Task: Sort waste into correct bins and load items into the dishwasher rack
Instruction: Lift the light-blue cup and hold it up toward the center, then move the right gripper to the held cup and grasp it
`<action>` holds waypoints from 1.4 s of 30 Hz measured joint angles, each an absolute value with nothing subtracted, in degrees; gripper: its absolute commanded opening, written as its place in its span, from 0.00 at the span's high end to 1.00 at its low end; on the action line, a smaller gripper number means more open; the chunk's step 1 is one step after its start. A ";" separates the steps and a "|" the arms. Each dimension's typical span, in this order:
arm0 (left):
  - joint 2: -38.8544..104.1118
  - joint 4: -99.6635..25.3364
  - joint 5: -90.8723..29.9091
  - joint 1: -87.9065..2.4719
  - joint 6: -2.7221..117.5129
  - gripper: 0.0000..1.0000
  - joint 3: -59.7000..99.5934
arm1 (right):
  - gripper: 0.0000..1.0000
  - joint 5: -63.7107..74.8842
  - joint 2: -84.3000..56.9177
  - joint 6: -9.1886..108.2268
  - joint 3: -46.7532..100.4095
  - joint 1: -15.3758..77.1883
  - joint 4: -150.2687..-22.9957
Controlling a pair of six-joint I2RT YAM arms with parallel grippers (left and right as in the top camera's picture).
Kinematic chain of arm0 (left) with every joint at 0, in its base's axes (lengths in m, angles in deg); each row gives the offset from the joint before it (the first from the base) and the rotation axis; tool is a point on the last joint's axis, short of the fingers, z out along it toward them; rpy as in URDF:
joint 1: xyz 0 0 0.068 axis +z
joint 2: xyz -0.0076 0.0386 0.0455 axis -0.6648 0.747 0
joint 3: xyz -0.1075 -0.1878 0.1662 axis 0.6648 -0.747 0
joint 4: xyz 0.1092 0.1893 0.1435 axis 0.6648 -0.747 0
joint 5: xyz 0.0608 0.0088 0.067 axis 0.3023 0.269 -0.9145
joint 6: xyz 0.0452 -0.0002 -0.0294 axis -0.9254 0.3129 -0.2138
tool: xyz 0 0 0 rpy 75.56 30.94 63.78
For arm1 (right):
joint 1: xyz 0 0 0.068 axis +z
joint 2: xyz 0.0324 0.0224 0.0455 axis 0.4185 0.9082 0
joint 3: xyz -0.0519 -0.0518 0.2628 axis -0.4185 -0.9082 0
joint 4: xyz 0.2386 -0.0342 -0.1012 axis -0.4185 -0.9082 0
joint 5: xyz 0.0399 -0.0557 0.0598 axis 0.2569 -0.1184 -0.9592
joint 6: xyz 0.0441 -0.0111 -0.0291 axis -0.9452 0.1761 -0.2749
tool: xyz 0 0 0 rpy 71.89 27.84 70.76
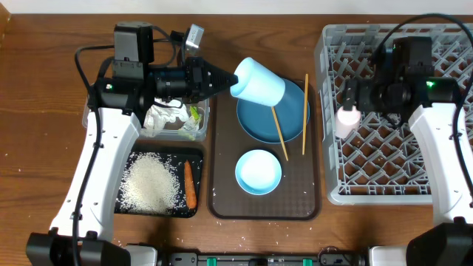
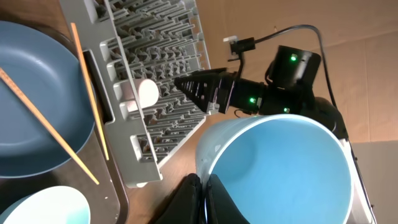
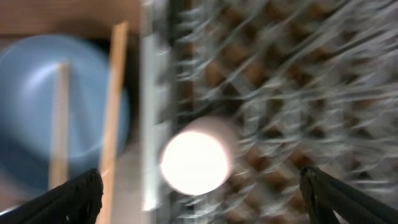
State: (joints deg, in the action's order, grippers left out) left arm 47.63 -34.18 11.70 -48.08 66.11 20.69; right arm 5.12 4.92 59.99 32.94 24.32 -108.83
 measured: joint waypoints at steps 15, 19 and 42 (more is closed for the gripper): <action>47.63 -35.58 15.79 -47.41 64.14 0.94 20.69 | 0.01 -56.59 4.92 84.32 32.96 24.34 -121.11; 47.63 -35.58 18.65 -47.78 64.14 0.94 20.69 | 0.01 -62.71 4.92 90.87 32.96 24.86 -121.55; 47.63 -38.62 21.28 -49.39 64.12 0.94 20.69 | 0.29 -73.81 4.92 95.77 32.96 35.88 -104.65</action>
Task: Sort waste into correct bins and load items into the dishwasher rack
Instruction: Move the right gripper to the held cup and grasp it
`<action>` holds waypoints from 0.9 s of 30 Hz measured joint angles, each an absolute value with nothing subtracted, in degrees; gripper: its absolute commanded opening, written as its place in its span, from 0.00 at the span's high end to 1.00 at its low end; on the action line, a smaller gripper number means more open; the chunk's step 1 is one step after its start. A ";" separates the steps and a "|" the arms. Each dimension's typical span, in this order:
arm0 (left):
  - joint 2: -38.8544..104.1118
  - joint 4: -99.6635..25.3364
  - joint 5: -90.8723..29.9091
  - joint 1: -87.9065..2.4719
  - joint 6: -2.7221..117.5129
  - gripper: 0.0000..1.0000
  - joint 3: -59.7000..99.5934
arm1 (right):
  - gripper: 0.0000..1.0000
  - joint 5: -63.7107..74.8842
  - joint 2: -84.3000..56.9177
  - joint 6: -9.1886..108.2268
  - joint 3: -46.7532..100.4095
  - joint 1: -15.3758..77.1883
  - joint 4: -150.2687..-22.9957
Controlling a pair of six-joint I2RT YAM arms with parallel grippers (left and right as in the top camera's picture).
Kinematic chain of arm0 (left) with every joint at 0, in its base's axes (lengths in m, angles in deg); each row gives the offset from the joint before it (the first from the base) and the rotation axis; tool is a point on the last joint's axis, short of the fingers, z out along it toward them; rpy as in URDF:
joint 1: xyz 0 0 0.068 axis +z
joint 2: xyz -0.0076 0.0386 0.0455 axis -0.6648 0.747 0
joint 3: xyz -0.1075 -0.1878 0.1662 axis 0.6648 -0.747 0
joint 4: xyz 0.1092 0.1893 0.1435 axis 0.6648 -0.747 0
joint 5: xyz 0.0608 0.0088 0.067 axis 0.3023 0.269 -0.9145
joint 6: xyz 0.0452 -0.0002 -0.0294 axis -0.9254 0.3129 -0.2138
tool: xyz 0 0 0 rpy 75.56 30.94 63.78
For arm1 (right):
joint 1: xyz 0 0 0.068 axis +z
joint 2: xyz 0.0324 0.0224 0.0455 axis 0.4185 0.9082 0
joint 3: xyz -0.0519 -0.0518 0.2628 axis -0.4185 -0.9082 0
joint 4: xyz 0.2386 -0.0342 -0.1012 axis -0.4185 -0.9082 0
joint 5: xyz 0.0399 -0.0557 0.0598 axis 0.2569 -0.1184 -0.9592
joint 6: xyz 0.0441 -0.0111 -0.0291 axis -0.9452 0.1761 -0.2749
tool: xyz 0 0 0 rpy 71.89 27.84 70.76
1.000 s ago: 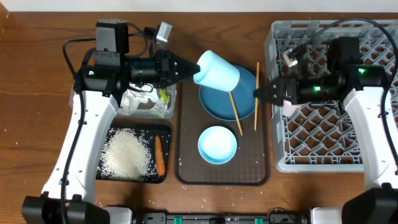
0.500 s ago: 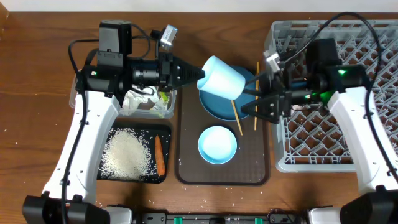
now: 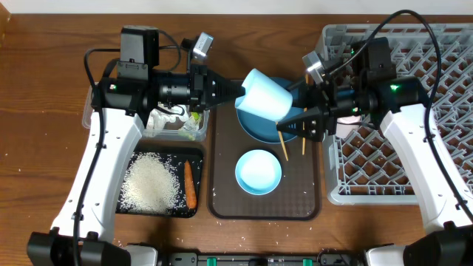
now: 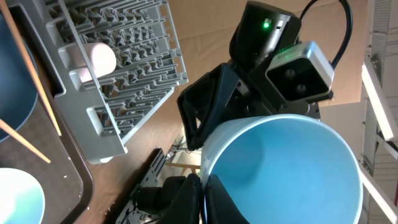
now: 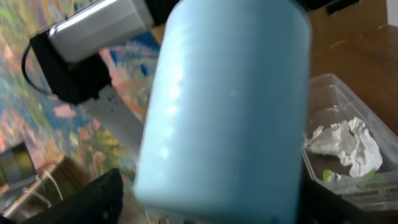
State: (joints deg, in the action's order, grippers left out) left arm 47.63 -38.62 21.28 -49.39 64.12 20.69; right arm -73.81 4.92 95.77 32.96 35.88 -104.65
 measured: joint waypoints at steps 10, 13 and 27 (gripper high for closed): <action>47.63 -38.77 21.45 -48.96 62.87 0.94 20.69 | 0.47 -73.59 4.92 84.47 32.96 35.62 -93.86; 47.63 -39.49 21.45 -48.89 62.21 0.93 20.69 | 0.49 -73.63 4.92 82.00 32.96 35.62 -91.78; 47.63 -43.08 20.97 -49.39 58.70 0.94 20.69 | 0.31 -73.83 4.92 79.48 32.96 35.81 -89.35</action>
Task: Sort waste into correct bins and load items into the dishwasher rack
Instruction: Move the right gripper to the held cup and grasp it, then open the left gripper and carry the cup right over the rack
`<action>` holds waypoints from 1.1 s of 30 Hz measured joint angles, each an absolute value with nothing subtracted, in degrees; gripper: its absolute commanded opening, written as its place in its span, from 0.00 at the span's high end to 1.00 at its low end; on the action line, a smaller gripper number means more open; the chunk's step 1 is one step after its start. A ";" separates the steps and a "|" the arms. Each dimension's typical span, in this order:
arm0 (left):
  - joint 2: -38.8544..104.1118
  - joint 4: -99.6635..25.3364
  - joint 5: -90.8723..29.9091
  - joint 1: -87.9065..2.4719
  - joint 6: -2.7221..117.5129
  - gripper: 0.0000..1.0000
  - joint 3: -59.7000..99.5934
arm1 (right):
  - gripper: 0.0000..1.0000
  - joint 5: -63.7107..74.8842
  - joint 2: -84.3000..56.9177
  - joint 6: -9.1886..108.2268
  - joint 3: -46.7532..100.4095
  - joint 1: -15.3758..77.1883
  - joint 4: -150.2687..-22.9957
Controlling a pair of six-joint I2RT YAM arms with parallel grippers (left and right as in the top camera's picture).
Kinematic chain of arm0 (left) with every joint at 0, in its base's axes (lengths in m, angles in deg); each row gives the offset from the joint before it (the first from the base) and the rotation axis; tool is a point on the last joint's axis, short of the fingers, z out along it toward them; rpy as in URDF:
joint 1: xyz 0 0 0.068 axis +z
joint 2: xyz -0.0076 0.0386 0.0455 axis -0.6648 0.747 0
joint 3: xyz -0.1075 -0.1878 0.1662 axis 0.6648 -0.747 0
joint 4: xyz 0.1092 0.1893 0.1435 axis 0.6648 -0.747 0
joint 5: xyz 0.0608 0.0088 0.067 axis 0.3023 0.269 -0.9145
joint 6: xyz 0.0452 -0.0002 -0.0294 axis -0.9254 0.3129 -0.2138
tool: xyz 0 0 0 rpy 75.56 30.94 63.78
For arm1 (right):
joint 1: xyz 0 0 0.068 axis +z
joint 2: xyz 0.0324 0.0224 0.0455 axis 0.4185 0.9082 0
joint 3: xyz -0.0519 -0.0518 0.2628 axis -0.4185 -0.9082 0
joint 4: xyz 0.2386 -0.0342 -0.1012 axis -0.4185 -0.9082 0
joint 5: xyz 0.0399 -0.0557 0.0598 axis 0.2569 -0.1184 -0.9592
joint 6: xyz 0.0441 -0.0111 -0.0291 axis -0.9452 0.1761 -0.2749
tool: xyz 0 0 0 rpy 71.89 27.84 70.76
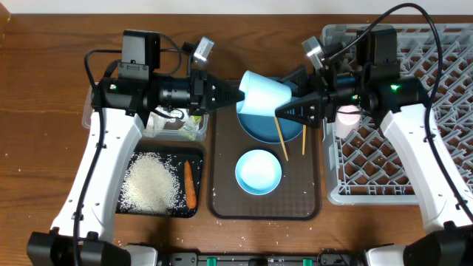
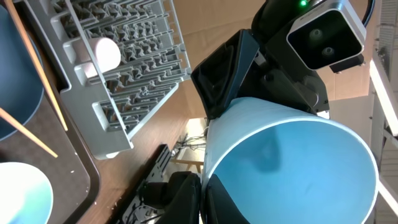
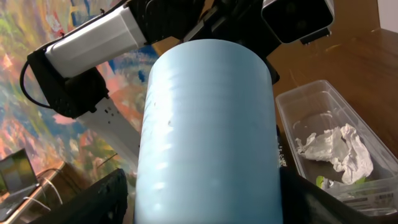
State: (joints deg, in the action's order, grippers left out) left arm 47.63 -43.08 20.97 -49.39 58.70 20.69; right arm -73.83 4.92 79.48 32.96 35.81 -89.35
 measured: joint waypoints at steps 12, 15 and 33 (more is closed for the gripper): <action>47.66 -43.25 19.59 -49.39 58.37 0.76 20.69 | 0.47 -72.26 4.92 78.98 32.96 36.88 -88.22; 47.66 -44.78 17.76 -49.39 56.97 0.72 20.69 | 0.48 -71.23 4.92 77.15 32.96 36.80 -85.66; 47.66 -54.14 -15.31 -49.39 54.15 0.16 20.67 | 0.52 -55.95 4.92 63.88 33.05 27.31 -93.97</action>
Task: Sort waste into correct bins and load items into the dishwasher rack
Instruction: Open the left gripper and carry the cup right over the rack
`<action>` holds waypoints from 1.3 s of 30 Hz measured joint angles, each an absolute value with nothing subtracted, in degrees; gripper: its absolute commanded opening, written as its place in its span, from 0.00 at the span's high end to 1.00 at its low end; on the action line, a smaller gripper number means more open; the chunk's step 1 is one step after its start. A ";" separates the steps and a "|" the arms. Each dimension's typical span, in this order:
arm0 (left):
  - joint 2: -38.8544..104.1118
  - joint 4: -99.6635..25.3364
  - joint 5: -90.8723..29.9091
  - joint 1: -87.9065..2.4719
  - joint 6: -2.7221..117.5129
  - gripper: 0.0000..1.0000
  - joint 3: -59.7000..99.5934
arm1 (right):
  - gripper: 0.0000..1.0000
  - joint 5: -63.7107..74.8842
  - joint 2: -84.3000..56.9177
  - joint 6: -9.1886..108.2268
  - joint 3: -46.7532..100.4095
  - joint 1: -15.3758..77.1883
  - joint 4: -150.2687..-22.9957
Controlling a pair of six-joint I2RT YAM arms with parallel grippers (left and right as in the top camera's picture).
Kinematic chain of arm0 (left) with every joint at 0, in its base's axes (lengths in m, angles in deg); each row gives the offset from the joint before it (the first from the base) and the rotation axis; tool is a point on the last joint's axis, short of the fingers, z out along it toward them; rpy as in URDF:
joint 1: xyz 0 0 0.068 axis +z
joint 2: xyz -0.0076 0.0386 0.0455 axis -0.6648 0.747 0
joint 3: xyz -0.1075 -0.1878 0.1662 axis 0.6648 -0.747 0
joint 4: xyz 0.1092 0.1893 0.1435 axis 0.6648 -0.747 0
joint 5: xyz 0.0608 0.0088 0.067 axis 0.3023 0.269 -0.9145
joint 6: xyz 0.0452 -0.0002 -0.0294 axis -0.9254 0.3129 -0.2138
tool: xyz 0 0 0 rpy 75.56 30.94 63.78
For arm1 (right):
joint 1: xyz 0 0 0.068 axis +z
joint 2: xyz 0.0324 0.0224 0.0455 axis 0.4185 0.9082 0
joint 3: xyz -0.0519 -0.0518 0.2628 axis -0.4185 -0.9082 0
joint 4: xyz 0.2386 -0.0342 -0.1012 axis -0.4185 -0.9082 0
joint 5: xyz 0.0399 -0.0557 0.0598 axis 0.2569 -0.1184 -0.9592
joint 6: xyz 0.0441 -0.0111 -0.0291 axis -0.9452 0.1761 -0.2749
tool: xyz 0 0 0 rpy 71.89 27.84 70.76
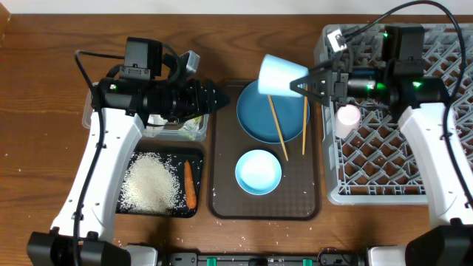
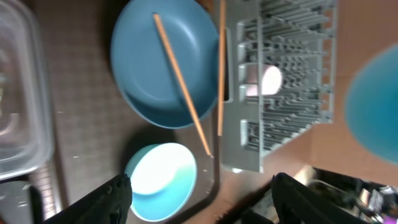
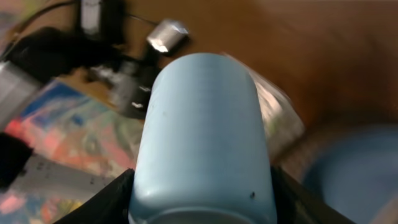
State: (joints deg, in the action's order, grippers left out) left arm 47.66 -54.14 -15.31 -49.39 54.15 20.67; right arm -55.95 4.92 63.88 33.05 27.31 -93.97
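Observation:
A light blue cup [image 1: 279, 74] hangs on its side above the far edge of the blue plate [image 1: 255, 118], with my right gripper [image 1: 307, 83] shut on its base. In the right wrist view the cup [image 3: 202, 124] fills the space between the fingers [image 3: 118, 199]. My left gripper [image 1: 220, 96] is open and empty at the brown tray's left edge; its wrist view looks down on the plate [image 2: 149, 68] and the light blue bowl [image 2: 161, 180]. Two chopsticks [image 1: 277, 125] lie across the plate. A pink cup [image 1: 347, 117] sits in the grey dishwasher rack [image 1: 399, 170].
The brown tray [image 1: 222, 199] carries the plate and the small bowl [image 1: 258, 171]. A clear bin [image 1: 194, 130] with crumpled paper stands under the left arm. In front of it a black tray [image 1: 133, 207] holds rice and a carrot [image 1: 189, 185].
My left gripper has let go of the blue cup, opened and drawn back to the left. The right gripper now holds the cup alone, farther back and right, nearer the rack.
First my left gripper held the blue cup over the plate while the right one was at the rack by the pink cup. Then the right gripper stood open at the cup, then had its fingers around it. Now the cup is in the right gripper.

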 measured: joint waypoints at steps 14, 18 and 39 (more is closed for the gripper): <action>47.66 -55.10 -21.02 -49.39 54.13 0.07 20.67 | 0.53 -22.97 -4.74 62.98 33.13 17.30 -117.81; 47.66 -55.12 -21.04 -49.39 54.13 0.06 20.67 | 0.57 -13.61 -12.26 62.31 33.24 17.30 -124.54; 47.66 -55.10 -21.06 -49.39 54.13 0.06 20.67 | 0.60 3.89 -14.90 59.22 22.45 17.30 -127.17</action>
